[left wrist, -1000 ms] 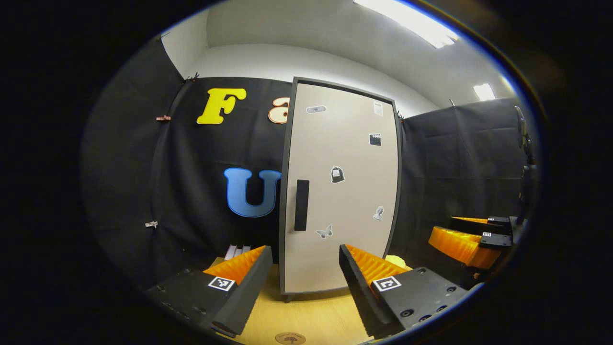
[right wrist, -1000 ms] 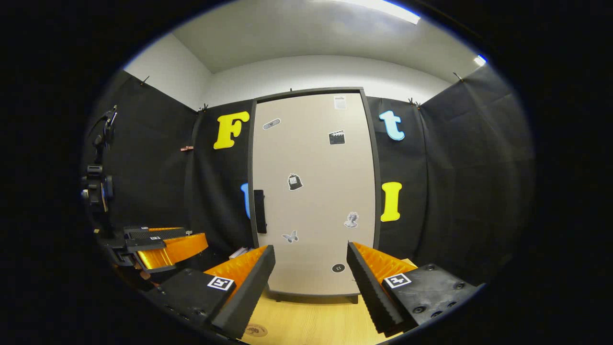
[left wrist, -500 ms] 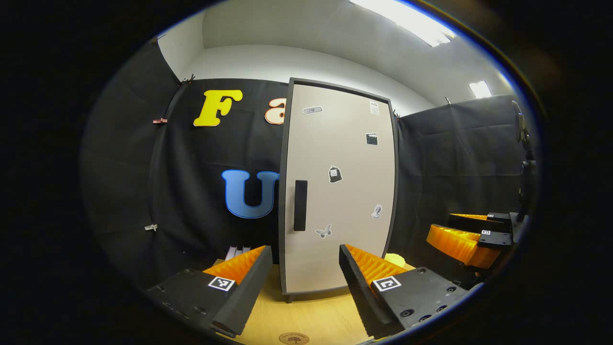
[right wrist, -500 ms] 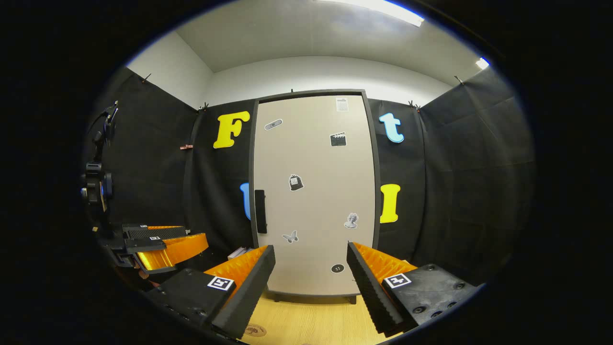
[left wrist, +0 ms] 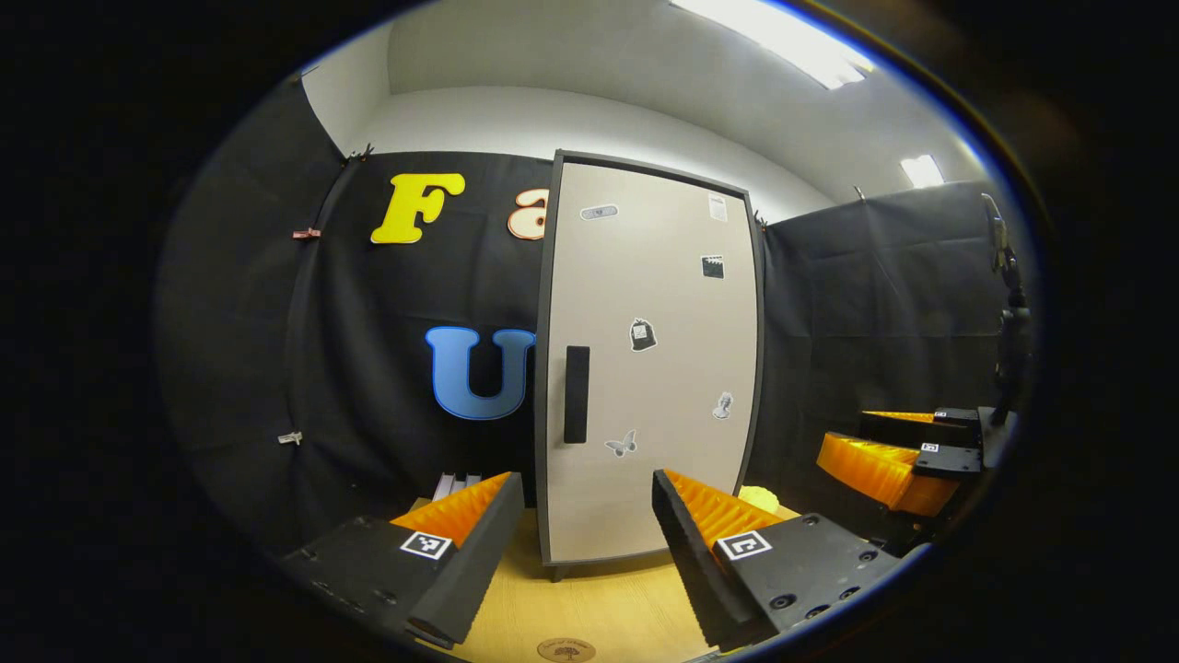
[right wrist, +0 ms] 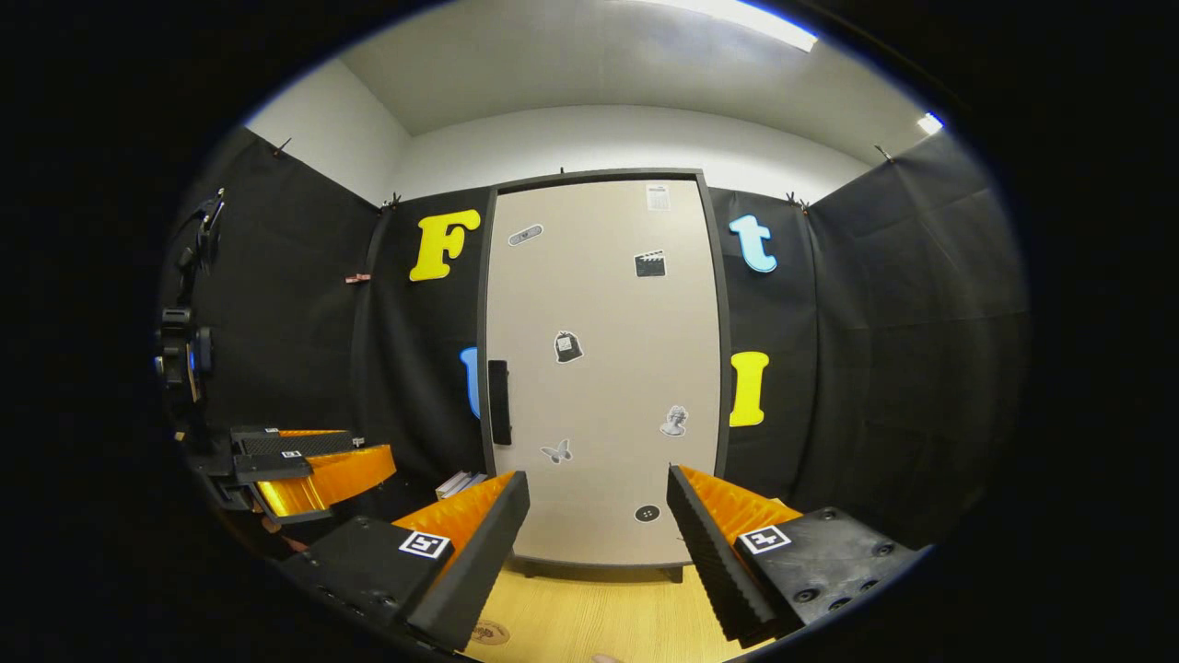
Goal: Open the cabinet door with the right hand, grasp the bottle in the cabinet with the left hand and place it on the coaster, then close the cabinet door with the right hand.
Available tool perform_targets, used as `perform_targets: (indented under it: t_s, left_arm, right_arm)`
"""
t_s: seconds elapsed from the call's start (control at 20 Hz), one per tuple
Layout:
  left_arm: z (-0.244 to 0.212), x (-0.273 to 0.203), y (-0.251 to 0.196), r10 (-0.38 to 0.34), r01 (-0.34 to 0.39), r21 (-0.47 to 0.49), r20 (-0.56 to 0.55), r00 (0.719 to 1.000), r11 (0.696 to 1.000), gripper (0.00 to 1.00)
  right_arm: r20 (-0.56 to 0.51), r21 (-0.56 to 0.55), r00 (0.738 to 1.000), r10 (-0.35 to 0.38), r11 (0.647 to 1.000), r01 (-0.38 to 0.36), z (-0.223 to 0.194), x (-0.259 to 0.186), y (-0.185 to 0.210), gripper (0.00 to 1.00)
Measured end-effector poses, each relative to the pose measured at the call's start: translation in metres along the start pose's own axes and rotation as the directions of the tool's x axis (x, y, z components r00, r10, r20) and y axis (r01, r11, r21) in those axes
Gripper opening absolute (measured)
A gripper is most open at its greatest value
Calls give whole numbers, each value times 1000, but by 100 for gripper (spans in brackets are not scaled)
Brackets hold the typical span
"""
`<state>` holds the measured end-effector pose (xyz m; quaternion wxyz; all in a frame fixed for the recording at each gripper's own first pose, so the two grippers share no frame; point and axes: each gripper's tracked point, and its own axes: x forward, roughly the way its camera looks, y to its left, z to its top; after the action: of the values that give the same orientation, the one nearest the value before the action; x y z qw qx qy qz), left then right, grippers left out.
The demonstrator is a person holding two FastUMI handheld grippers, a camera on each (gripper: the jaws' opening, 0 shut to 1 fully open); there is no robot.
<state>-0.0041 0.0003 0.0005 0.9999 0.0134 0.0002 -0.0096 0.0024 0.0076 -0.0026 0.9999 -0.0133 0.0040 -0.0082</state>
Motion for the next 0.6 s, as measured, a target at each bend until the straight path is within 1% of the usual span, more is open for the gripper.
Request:
perform_targets:
  t_s: [0.25, 0.35, 0.45, 0.6]
  left_arm:
    - [0, 2, 3, 9, -9, 2, 12, 1000, 1000, 89]
    - [1, 3, 8, 15, -16, 6, 16, 1000, 1000, 89]
    - [3, 0, 16, 19, -19, 7, 18, 1000, 1000, 89]
    - [1, 1, 24, 21, -21, 11, 18, 1000, 1000, 89]
  right_arm:
    - [-24, -7, 1000, 20, 1000, -20, -6, 7, 9, 98]
    - [-10, 4, 999, 37, 999, -37, -3, 9, 16, 98]
    - [7, 13, 999, 32, 999, -32, 1, 13, 18, 98]
    - [2, 25, 999, 33, 999, -33, 0, 22, 27, 98]
